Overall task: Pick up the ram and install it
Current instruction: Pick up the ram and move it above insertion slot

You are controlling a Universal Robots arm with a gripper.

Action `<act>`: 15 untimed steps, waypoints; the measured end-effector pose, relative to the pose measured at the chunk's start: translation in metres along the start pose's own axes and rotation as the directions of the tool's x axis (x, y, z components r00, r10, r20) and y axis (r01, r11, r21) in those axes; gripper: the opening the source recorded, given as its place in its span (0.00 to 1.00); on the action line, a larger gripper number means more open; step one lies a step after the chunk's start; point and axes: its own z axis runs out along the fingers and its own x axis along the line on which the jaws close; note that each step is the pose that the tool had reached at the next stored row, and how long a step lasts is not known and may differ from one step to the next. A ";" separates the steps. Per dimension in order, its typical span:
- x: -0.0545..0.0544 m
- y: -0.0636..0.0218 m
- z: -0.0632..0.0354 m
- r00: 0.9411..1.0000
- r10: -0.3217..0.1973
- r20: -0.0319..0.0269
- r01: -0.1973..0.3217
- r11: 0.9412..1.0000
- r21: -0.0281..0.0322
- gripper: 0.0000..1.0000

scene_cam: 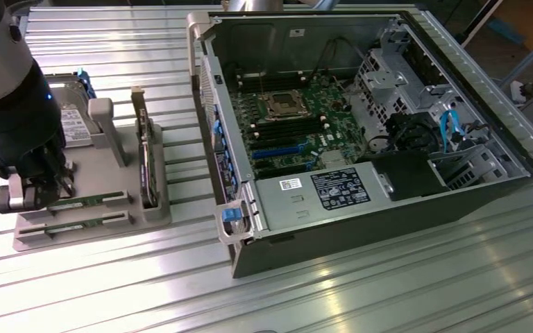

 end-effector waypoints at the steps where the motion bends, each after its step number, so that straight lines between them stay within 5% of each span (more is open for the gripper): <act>1: 0.000 -0.0001 0.0001 1.000 0.000 0.000 0.000 1.000 0.000 0.24; 15: 0.001 -0.0010 0.0203 1.000 0.000 0.003 0.000 1.000 0.000 0.24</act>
